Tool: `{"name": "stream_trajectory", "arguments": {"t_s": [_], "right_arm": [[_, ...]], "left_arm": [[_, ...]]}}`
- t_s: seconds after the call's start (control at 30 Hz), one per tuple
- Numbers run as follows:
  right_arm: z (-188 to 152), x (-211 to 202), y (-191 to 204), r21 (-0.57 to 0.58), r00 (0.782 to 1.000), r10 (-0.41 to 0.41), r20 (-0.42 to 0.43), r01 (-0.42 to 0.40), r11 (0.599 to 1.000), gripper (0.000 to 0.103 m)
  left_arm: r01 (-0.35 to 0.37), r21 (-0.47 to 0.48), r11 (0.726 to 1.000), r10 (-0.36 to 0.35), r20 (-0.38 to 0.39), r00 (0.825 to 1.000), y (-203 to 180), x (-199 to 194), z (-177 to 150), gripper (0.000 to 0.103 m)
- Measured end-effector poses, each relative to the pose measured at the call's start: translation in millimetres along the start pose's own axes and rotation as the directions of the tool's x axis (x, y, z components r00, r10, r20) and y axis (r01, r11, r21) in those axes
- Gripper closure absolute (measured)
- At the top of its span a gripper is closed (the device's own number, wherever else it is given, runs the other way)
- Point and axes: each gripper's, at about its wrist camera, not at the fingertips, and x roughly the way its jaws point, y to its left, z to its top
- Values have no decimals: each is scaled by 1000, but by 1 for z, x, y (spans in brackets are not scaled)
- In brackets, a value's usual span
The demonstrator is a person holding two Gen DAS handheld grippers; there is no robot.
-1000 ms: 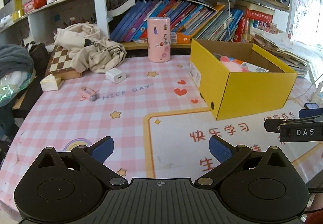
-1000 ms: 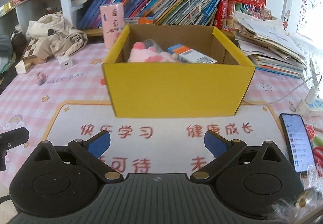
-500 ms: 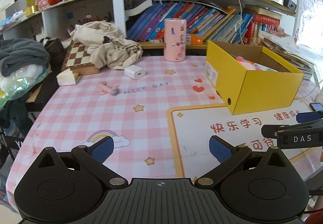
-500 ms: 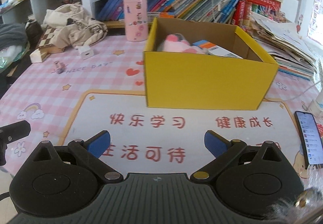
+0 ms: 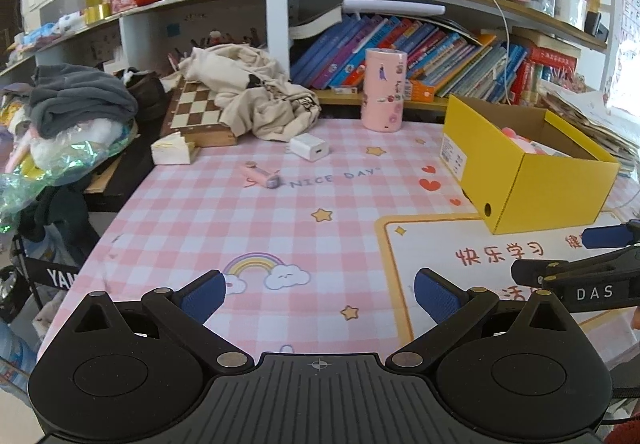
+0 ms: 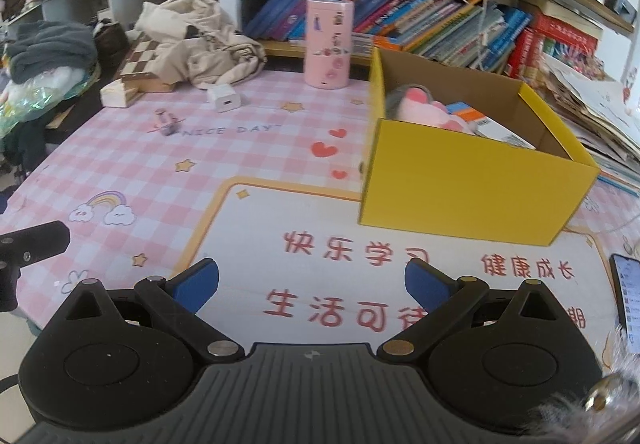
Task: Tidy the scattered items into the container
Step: 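Lift both tools out of the box and move toward the pink stick and charger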
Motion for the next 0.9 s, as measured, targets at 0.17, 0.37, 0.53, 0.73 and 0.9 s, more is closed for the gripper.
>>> {"name": "stream_trajectory", "arguments": {"t_s": [0.17,0.37,0.53,0.73,0.9], "right_arm": [[2,-2,14,-34,1000,19,4,-19,999,2],[7,1,25,-69,999,43,1,-43,997,2],[10,7,33,-90,998,65,-5,-65,994,2],[18,19,38,-111,997,82,-3,-82,990,2],[29,34,37,-112,996,91,-10,-92,990,2]], "left_arm": [[-8,-12,1000,8,5,1000,9,-4,-2,1],[-20,-29,999,21,4,1000,16,-6,-4,1],[-34,-44,998,34,1,999,21,-5,-5,1],[-43,-46,998,43,-1,999,25,3,-1,1],[-42,-28,999,42,0,999,25,16,7,1]]}}
